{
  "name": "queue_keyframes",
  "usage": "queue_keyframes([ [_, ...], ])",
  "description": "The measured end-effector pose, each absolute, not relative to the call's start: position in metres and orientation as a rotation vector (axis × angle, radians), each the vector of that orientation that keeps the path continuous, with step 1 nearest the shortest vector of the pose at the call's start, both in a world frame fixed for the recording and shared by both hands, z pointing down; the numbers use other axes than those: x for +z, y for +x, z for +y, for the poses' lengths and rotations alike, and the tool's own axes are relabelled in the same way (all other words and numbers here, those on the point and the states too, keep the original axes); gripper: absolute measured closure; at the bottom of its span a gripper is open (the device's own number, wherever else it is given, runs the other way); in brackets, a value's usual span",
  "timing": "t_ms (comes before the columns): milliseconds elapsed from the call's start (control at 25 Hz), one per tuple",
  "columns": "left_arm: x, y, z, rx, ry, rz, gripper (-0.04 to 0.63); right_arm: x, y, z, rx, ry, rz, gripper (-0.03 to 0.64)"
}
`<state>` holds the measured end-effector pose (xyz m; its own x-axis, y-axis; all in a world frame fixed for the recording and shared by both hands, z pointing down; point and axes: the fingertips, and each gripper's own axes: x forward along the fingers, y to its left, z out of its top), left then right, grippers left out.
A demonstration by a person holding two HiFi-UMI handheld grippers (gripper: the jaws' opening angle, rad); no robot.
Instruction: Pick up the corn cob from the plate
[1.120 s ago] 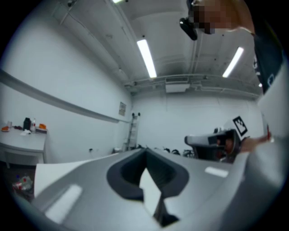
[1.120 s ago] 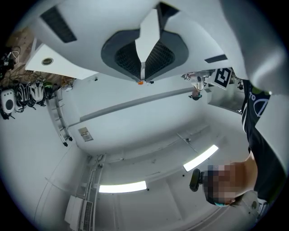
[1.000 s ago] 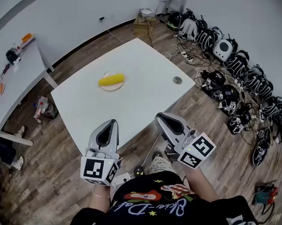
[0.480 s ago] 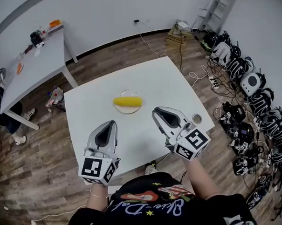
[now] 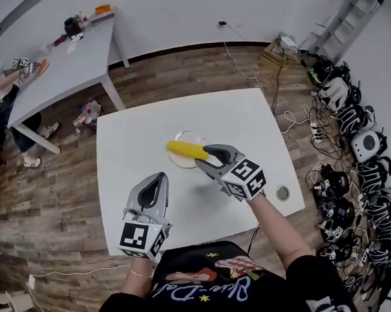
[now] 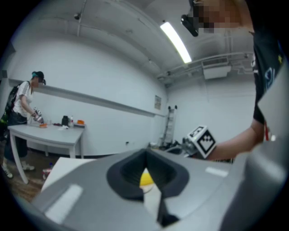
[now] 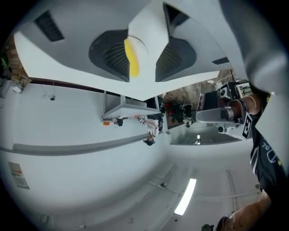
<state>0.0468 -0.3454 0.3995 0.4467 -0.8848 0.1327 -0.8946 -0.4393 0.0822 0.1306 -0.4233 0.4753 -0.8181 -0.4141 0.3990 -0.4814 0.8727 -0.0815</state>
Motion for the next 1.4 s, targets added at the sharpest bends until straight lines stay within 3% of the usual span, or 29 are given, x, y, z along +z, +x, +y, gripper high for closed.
queue_keyframes([
  [40,0.401,0.044,-0.348,0.104,2.537,-1.582,0.597,0.486,0.123,-0.432,0.249,0.644,-2.635,0.444],
  [360,0.408,0.014,-0.365,0.108,2.497,-1.569,0.597,0.569,0.068,-0.482,0.191,0.449,-2.362,0.38],
  [840,0.416,-0.006,-0.365,0.127,2.42,-1.63,0.597,0.62,0.07,-0.486,0.2,0.277,-2.167,0.373],
  [1120,0.408,-0.018,-0.361,0.129,2.409,-1.681,0.597,0.606,0.078,-0.488,0.325,0.428,-2.23,0.373],
  [1400,0.393,-0.012,-0.363,0.114,2.462,-1.683,0.597,0.517,0.113,-0.491,0.712,0.845,-2.585,0.373],
])
